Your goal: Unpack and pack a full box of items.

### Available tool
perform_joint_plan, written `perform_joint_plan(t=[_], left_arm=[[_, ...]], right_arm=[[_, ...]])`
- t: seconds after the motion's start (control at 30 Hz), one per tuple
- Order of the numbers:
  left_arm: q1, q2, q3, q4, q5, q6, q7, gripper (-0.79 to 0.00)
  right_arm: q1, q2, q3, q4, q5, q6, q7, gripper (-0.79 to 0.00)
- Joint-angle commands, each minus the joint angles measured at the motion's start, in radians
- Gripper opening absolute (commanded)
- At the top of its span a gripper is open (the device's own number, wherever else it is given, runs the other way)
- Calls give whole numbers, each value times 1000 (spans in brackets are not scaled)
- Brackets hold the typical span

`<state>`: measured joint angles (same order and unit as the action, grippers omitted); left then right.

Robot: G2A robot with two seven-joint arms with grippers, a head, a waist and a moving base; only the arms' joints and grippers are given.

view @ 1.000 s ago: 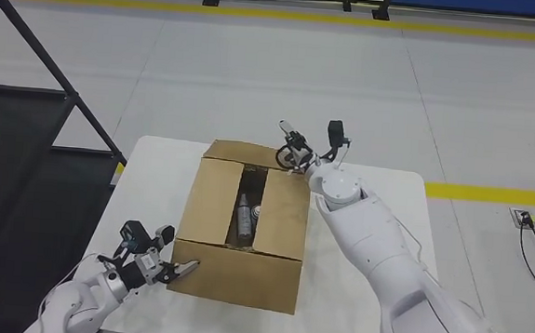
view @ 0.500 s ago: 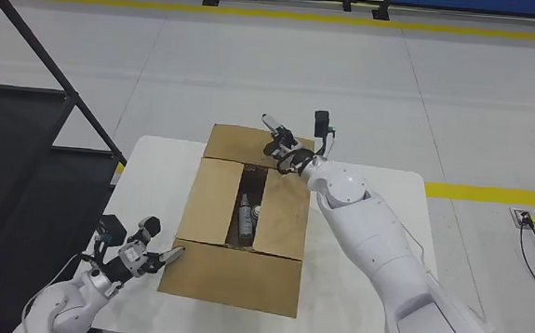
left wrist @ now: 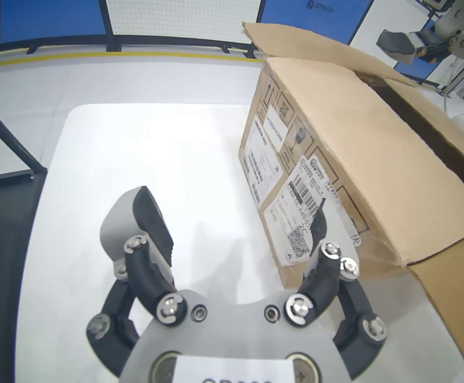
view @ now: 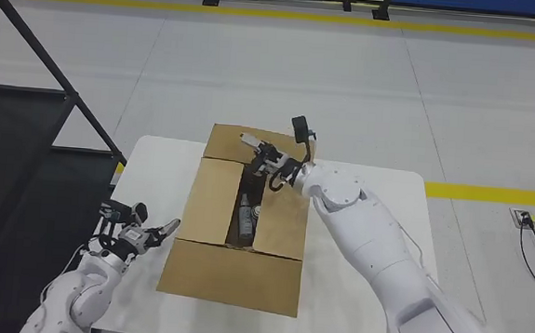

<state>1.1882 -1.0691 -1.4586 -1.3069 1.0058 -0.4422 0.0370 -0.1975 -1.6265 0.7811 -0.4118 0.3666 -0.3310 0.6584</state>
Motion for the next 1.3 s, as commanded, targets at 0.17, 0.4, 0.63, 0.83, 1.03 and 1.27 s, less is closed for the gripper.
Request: perform_joint_plan(t=[0.17,0.4,0.63,0.83,1.03,1.27], left_arm=[[0,-2,16,12,22,-45,29,0],[17,-3,21,-8,27,-51,48,0],[34,-3,12,-19,34,-50,65,0],[54,-1,-31,-34,-7,-33,88,0],[95,5,-75,-89,-33,-57,92,0],[162,12,-106,-206,-14,-120,99,0]], right_arm=[[-24,18,-5,-73,-88,120,75,0],[-34,26,8,-103,-108,195,139,0],[-37,13,9,-95,-96,216,184,0],[-30,-9,10,-61,-61,209,217,0],[-15,-32,20,-15,-10,184,245,0],[5,-49,47,24,49,139,270,0]])
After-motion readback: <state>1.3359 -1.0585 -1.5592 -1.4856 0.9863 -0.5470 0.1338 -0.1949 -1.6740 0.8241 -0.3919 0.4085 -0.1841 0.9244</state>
